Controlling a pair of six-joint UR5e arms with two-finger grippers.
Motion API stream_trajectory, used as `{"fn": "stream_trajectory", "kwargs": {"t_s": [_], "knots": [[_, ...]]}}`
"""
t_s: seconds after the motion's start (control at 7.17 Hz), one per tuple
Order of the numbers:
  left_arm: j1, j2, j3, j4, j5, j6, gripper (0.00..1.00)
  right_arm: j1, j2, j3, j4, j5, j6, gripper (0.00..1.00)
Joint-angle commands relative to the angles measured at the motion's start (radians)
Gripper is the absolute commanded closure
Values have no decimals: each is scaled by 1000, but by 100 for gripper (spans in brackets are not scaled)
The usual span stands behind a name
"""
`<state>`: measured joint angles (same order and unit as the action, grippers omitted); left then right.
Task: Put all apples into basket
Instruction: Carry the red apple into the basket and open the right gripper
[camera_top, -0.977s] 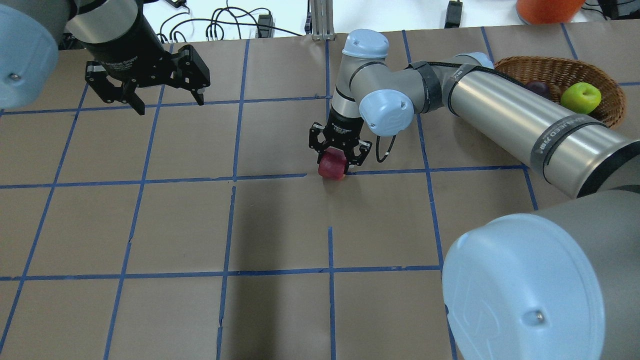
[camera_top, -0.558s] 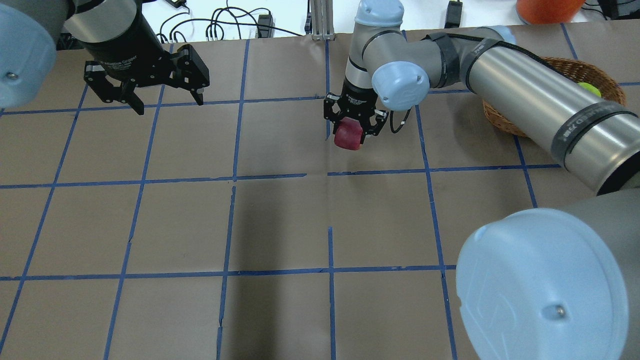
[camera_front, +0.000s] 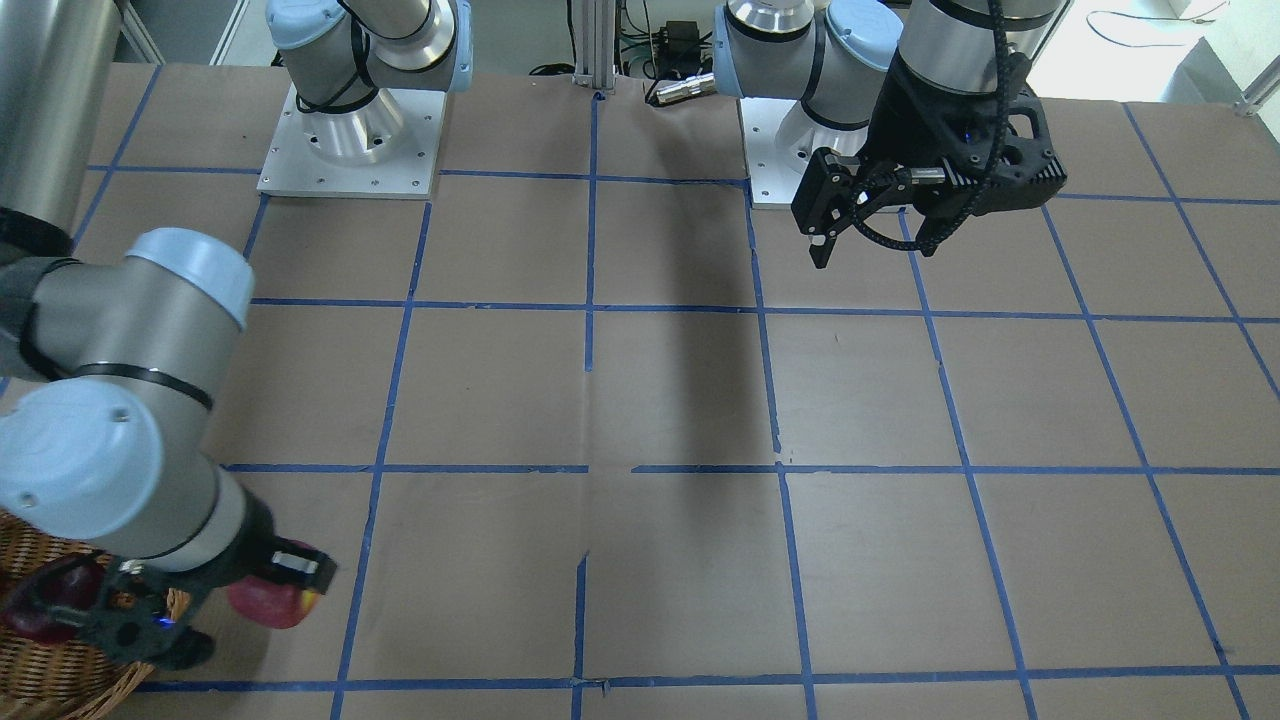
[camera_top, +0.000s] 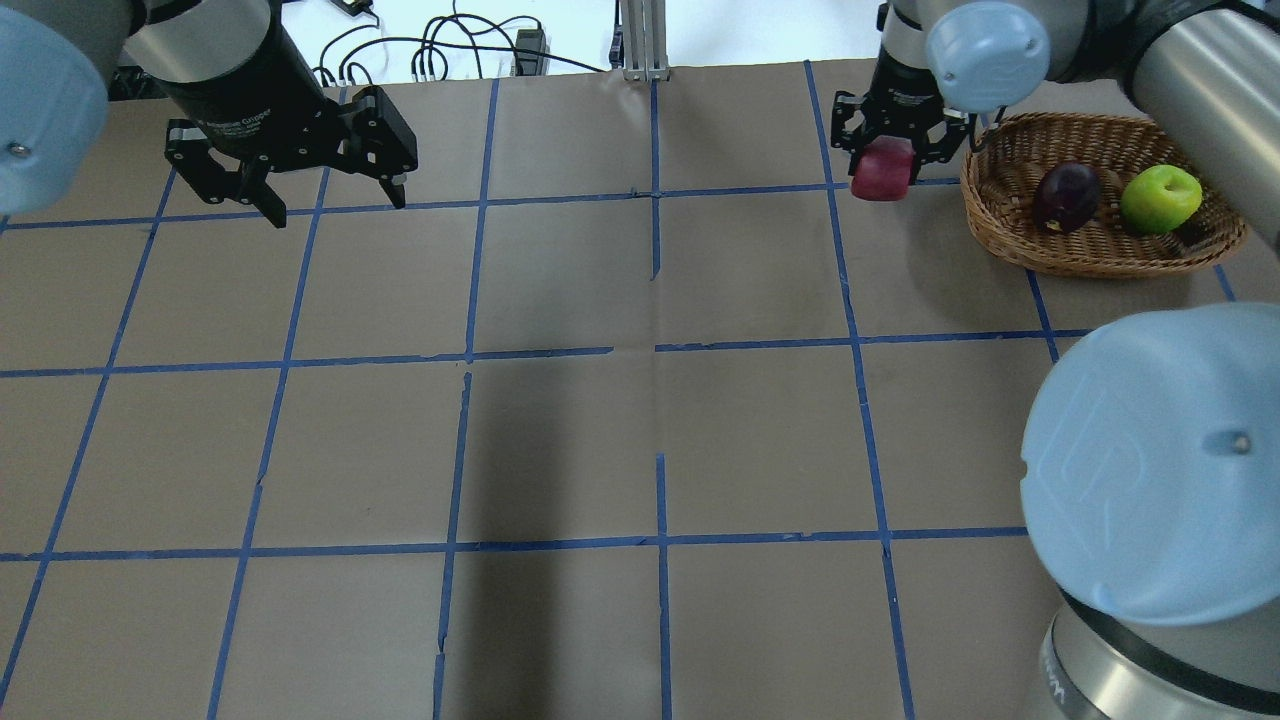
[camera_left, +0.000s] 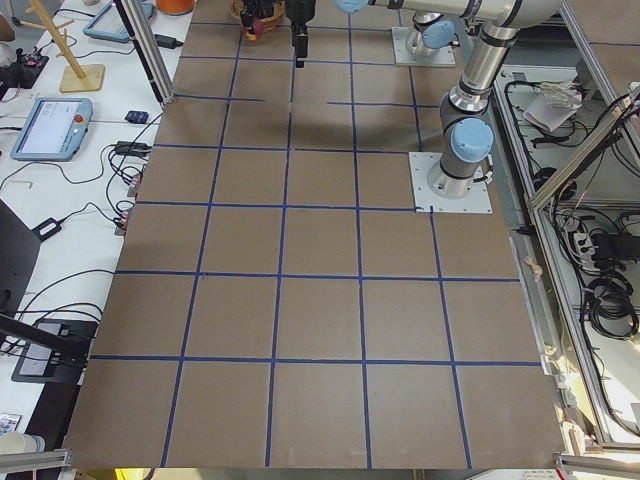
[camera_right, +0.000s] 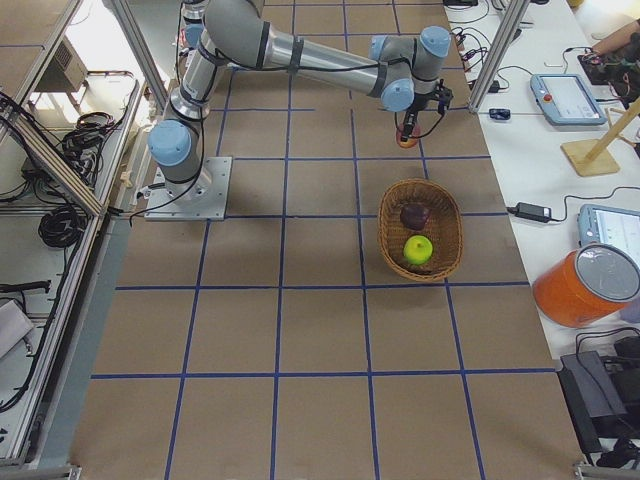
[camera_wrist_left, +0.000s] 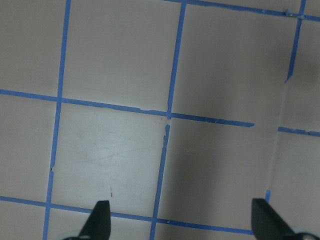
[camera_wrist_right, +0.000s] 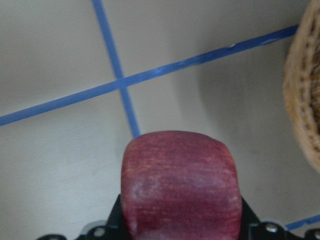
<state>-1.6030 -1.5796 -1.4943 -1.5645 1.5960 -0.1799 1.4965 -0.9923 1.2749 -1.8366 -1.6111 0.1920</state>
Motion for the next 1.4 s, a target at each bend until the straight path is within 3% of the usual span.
{"fn": "stream_trajectory", "kwargs": {"t_s": [0.0,0.42,0.56,0.7,0.98,1.12,1.26], "knots": [[-2,1,2,-2,1,-1,0,-122,-3,-15,-4,-83,-194,100],[-2,3,3,0,-1,-1,0,-128,9,-37,-24,-107,-281,98],[-2,1,3,0,-1,-3,0,-140,14,-38,-24,-115,-281,77],[-2,4,2,0,-1,-3,0,-157,18,-37,-26,-113,-281,66],[-2,0,2,0,-1,-4,0,-160,35,-29,-26,-112,-276,16],[-2,0,2,0,-1,-4,0,-160,35,-31,-24,-107,-270,0],[-2,-2,2,0,-1,-4,0,-160,35,-31,-21,-110,-279,0]]}}
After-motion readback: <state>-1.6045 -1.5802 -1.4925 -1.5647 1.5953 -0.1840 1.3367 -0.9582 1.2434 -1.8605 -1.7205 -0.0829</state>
